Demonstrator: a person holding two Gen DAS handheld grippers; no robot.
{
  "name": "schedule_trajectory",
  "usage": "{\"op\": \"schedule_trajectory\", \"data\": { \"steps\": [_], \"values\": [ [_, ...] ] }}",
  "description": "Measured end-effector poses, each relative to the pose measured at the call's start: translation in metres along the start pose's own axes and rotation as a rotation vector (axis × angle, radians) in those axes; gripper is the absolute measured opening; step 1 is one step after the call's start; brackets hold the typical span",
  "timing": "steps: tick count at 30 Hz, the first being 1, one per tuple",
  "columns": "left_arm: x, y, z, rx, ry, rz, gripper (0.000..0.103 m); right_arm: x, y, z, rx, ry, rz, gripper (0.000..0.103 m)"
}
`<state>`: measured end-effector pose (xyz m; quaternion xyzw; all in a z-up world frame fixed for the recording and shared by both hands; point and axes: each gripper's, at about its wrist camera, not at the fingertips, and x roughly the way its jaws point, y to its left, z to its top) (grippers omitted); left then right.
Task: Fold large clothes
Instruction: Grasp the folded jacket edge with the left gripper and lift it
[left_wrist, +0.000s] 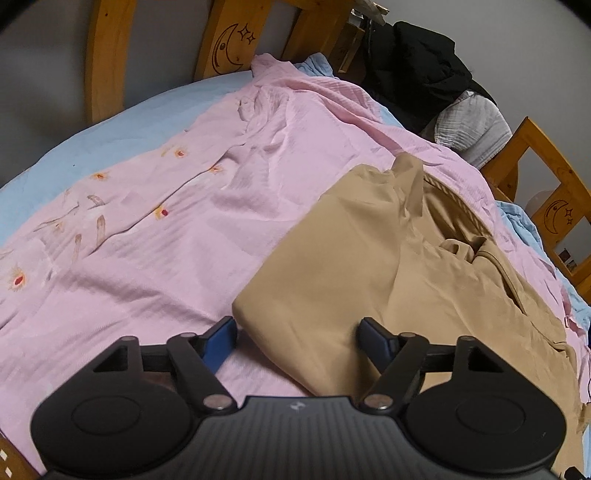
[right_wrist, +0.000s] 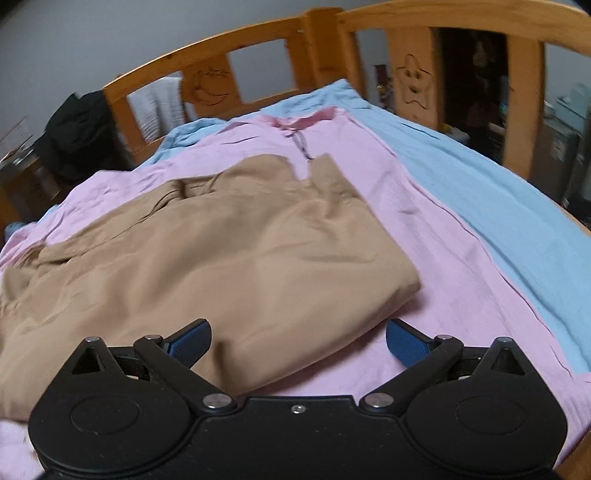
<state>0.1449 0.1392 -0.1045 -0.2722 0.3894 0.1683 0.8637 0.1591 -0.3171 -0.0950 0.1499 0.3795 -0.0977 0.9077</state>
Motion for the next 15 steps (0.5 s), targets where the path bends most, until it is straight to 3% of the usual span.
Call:
{"op": "schedule_trajectory", "data": {
  "steps": [6,8,10,12,13,15],
  "values": [
    [0.001,0.0,-0.001,-0.008,-0.008,-0.011,0.071,-0.002,0.017,0.001,-0.151,-0.114,-0.07,0.101],
    [0.0,0.001,-0.005,-0.016,-0.012,-0.027,0.071,0.003,0.011,0.002,-0.095,-0.072,-0.099,0.101],
    [-0.002,-0.001,-0.011,0.006,-0.022,-0.038,0.069,0.008,-0.006,0.001,0.022,-0.036,-0.075,0.099],
    [-0.003,-0.004,-0.014,0.034,-0.035,-0.025,0.06,0.015,-0.019,0.002,0.117,0.003,-0.07,0.096],
    [-0.004,-0.004,-0.013,0.029,-0.042,-0.013,0.051,0.017,-0.025,0.003,0.161,0.007,-0.061,0.092],
    [-0.008,0.0,-0.009,-0.021,-0.054,-0.009,0.036,0.015,-0.032,0.005,0.24,-0.009,-0.052,0.073]
  ]
}}
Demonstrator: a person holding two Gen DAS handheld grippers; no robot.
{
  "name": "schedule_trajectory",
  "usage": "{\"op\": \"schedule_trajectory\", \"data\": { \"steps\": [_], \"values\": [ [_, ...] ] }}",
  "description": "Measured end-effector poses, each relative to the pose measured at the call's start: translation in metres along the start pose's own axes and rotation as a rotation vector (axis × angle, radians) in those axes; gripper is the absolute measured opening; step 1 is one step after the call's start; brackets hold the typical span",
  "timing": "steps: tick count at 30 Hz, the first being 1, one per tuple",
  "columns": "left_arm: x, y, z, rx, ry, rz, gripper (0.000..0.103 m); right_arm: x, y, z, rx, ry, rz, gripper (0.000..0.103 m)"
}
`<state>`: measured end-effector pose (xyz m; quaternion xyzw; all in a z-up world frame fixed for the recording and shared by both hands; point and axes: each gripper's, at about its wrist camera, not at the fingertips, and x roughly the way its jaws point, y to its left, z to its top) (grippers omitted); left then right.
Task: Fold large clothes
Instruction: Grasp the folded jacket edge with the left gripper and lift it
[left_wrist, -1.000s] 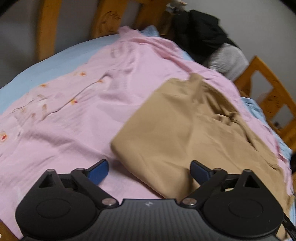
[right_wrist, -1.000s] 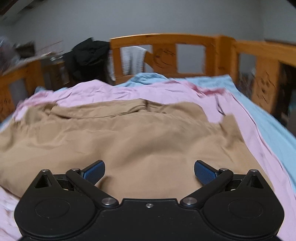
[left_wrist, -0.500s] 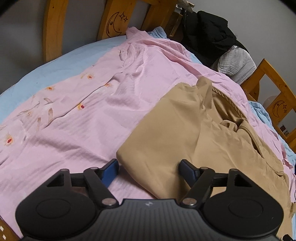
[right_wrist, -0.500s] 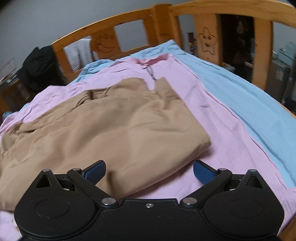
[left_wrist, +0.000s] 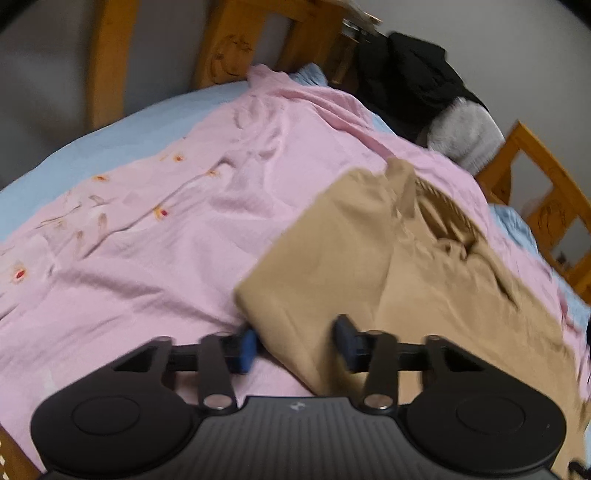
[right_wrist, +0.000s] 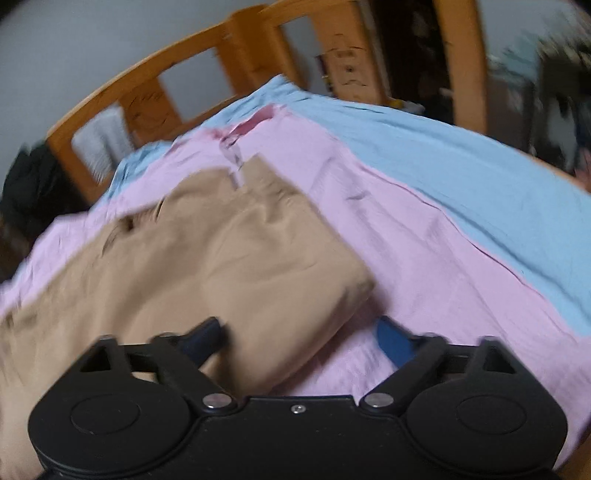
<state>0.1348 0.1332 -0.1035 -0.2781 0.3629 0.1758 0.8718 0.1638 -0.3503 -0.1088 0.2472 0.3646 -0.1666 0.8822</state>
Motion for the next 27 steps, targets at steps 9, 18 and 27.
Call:
{"op": "schedule_trajectory", "data": {
  "steps": [9,18,27],
  "values": [
    [-0.044,-0.007,0.009,-0.023,-0.114,-0.004,0.004,-0.046,-0.005,0.012,-0.007,-0.091,-0.004,0.003],
    [-0.054,0.019,0.004,-0.015,-0.031,-0.01,0.006,-0.065,0.003,0.004,-0.173,-0.021,-0.066,0.014],
    [-0.02,0.042,-0.001,-0.158,0.007,-0.034,0.047,-0.048,0.1,-0.021,-0.706,-0.321,0.056,0.052]
  ]
}}
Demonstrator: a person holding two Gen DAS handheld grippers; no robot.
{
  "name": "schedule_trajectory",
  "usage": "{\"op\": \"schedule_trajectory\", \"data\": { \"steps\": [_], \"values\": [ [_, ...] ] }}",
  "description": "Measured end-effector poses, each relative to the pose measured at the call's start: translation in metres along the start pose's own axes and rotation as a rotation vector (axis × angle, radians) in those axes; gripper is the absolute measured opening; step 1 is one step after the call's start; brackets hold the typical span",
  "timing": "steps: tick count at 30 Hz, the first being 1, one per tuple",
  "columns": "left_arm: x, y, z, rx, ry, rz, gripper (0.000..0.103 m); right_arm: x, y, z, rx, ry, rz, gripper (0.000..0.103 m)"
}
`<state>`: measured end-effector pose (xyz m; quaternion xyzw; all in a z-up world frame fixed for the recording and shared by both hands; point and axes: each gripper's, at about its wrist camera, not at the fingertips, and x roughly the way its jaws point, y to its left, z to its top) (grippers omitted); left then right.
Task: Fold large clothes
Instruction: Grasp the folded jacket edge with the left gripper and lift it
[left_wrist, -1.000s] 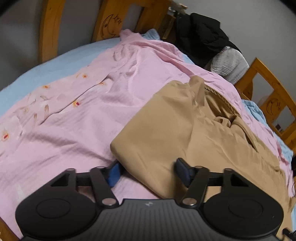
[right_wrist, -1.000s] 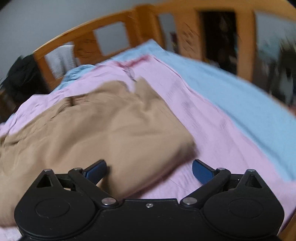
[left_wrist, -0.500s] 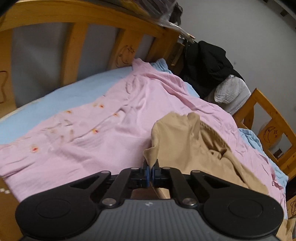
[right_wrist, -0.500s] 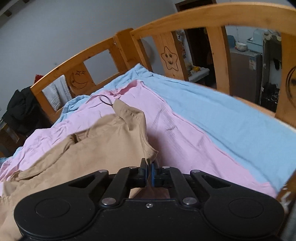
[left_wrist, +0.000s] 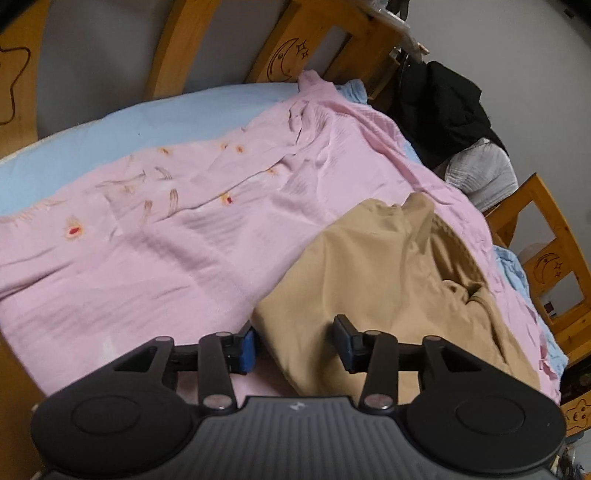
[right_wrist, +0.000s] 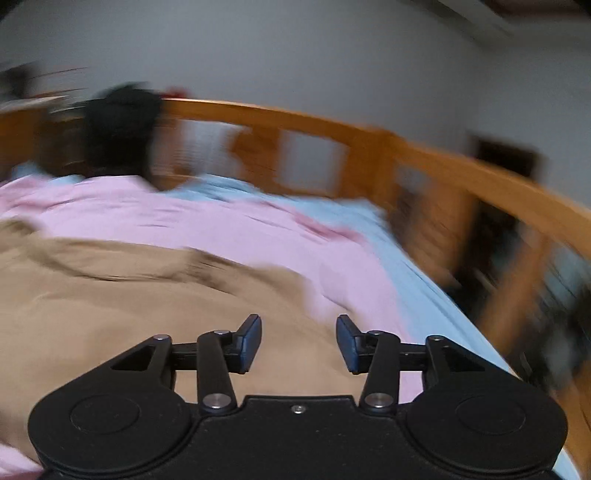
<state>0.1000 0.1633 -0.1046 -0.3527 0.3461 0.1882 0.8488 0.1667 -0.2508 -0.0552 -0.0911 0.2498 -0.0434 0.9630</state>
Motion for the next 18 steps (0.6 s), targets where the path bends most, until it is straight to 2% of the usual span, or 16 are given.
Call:
{"op": "schedule_trajectory", "data": {
  "steps": [1,2,3,4,6,8,11,15,18],
  "values": [
    [0.002,-0.001,0.0,-0.001,-0.007,0.007,0.044,0.007,0.013,0.002,-0.032,-0.026,0.073,0.055],
    [0.001,-0.002,0.0,0.002,-0.019,0.013,0.026,0.015,0.026,0.002,-0.06,-0.035,0.141,0.055],
    [-0.002,-0.005,0.0,0.013,-0.044,0.017,0.015,0.024,0.041,0.002,-0.095,-0.033,0.205,0.054],
    [-0.008,-0.008,0.001,0.032,-0.069,0.007,0.009,0.031,0.055,0.0,-0.135,-0.036,0.251,0.054],
    [-0.022,-0.021,0.004,0.074,-0.113,-0.03,0.006,0.043,0.078,-0.005,-0.21,-0.035,0.317,0.052],
    [-0.041,-0.043,0.007,0.161,-0.153,-0.094,0.005,0.054,0.092,-0.01,-0.231,-0.039,0.348,0.04],
    [-0.071,-0.086,0.011,0.288,-0.186,-0.258,0.004,0.063,0.096,-0.014,-0.229,-0.03,0.363,0.039],
    [-0.099,-0.164,0.007,0.501,-0.173,-0.462,0.003,0.074,0.084,-0.015,-0.15,0.0,0.416,0.039],
    [-0.107,-0.228,-0.015,0.702,-0.131,-0.551,0.003,0.081,0.054,-0.01,0.036,0.042,0.51,0.039]
  ]
}}
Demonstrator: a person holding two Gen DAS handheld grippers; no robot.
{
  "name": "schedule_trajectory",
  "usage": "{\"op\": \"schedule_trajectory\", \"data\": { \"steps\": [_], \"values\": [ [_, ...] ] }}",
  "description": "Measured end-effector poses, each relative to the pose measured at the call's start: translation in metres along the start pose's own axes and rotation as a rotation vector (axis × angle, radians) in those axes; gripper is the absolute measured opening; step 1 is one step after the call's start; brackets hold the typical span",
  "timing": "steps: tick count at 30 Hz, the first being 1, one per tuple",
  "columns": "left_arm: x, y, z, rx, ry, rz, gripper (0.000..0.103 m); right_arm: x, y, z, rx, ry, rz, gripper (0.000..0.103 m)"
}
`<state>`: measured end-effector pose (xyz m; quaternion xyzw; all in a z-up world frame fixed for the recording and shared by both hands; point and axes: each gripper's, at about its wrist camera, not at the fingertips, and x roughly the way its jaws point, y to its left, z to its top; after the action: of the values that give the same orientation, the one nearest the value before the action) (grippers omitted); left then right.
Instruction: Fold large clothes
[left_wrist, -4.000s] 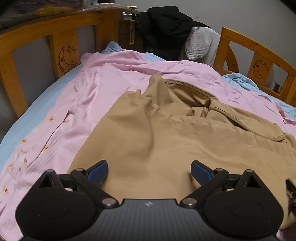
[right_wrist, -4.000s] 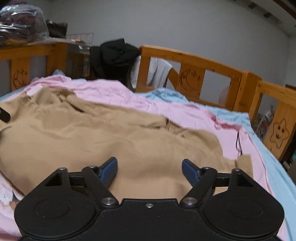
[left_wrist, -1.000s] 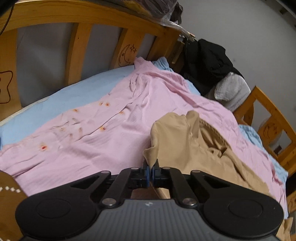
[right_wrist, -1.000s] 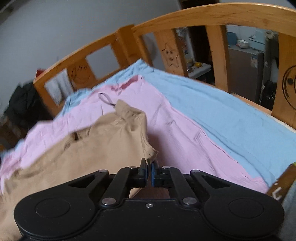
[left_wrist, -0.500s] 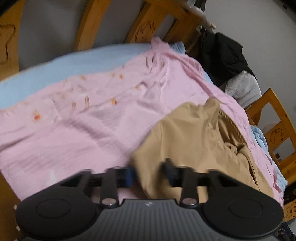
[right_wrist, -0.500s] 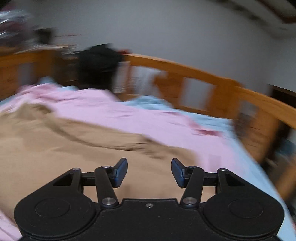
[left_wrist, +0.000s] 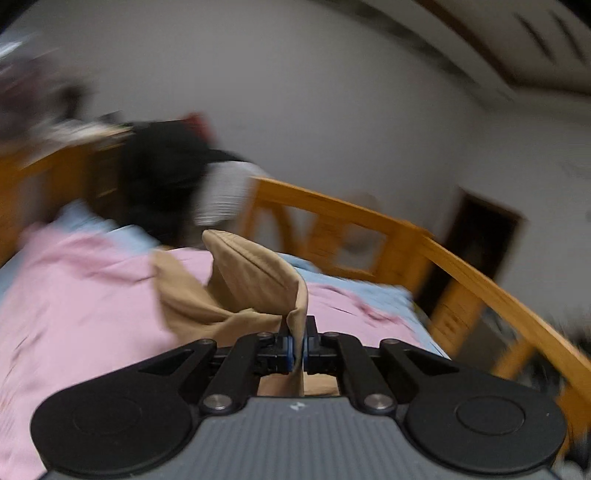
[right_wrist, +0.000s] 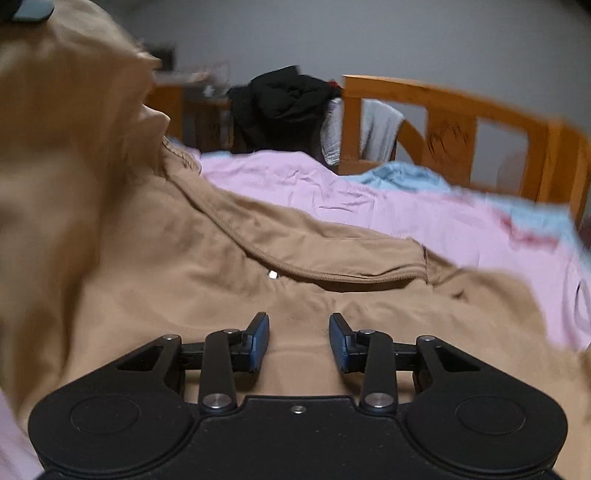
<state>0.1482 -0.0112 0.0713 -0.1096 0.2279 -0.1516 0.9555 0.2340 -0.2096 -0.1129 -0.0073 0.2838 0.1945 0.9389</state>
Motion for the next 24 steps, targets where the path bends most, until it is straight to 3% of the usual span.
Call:
{"op": "schedule_trajectory", "data": {
  "steps": [4,6,10,11,15,18,24],
  "values": [
    [0.035,-0.066,-0.004,0.222,0.09,-0.092,0.003,-0.027,-0.062,0.019,0.34,-0.008,0.038,0.038],
    [0.051,-0.089,-0.013,0.288,0.134,-0.119,0.003,-0.048,-0.097,0.029,0.505,-0.026,0.078,0.043],
    [0.074,-0.114,-0.034,0.317,0.218,-0.165,0.003,-0.092,-0.161,0.041,0.726,-0.068,0.199,0.075],
    [0.077,-0.12,-0.041,0.323,0.233,-0.179,0.003,-0.1,-0.176,0.042,0.771,-0.055,0.242,0.078],
    [0.093,-0.135,-0.062,0.36,0.294,-0.238,0.003,-0.109,-0.209,0.041,0.908,0.017,0.401,0.086],
    [0.103,-0.143,-0.08,0.389,0.343,-0.278,0.003,-0.1,-0.213,0.04,0.948,0.067,0.468,0.09],
    [0.124,-0.16,-0.109,0.391,0.416,-0.344,0.003,-0.079,-0.197,0.039,0.85,0.124,0.44,0.091]
  ]
}}
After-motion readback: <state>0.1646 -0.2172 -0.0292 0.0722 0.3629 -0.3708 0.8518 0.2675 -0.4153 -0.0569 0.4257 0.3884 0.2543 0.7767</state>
